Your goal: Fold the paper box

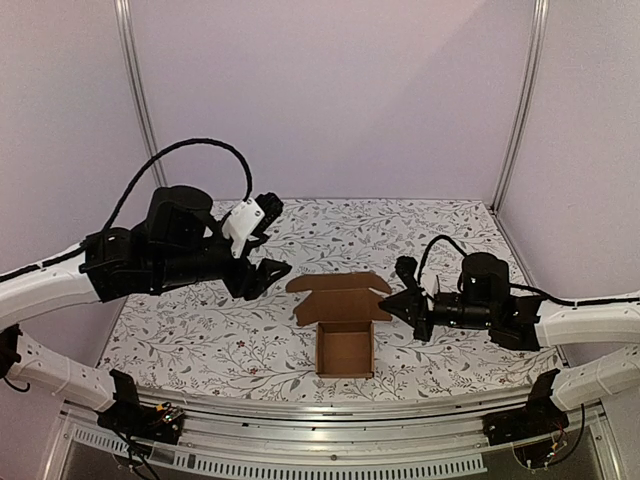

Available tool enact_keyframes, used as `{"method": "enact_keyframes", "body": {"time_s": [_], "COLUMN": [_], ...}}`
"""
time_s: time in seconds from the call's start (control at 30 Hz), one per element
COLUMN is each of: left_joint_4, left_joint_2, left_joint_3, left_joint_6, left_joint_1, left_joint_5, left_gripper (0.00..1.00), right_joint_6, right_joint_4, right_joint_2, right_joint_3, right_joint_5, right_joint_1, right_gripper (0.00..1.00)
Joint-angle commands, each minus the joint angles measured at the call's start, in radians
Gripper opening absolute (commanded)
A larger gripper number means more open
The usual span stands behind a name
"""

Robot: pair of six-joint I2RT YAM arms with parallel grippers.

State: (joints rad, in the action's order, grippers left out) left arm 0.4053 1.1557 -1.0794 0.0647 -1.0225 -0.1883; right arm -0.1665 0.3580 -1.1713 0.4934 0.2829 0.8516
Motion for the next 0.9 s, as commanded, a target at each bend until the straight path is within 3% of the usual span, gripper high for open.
{"method": "enact_keyframes", "body": {"time_s": [0.0, 0.2, 0.47, 0.87], "left_joint_4": [-0.081, -0.157, -0.477, -0.641], "left_joint_2": [-0.031, -0.053, -0.015, 0.128], "left_joint_3": [0.11, 0.237, 0.426, 0.436], "left_joint_6": [-0.083, -0.167, -0.199, -0.207], "left_joint_1": [0.02, 0.043, 0.076, 0.151], "left_joint_5": [0.024, 0.101, 0.269, 0.474], "left_gripper": [0.7, 0.63, 0.62, 0.32], "right_joint_6": [0.04, 0.08, 0.12, 0.14], "right_joint_4": [-0.005, -0.001, 0.008, 0.008], "right_joint_2": [0.019, 0.037, 0.05, 0.049], "right_joint_3": [-0.023, -0.043, -0.055, -0.06], "right_joint_5": [-0.028, -0.04, -0.03, 0.002], "right_joint_1": [-0.002, -0.007, -0.007, -0.007], "right_gripper": [0.0, 0.0, 0.0, 0.0]}}
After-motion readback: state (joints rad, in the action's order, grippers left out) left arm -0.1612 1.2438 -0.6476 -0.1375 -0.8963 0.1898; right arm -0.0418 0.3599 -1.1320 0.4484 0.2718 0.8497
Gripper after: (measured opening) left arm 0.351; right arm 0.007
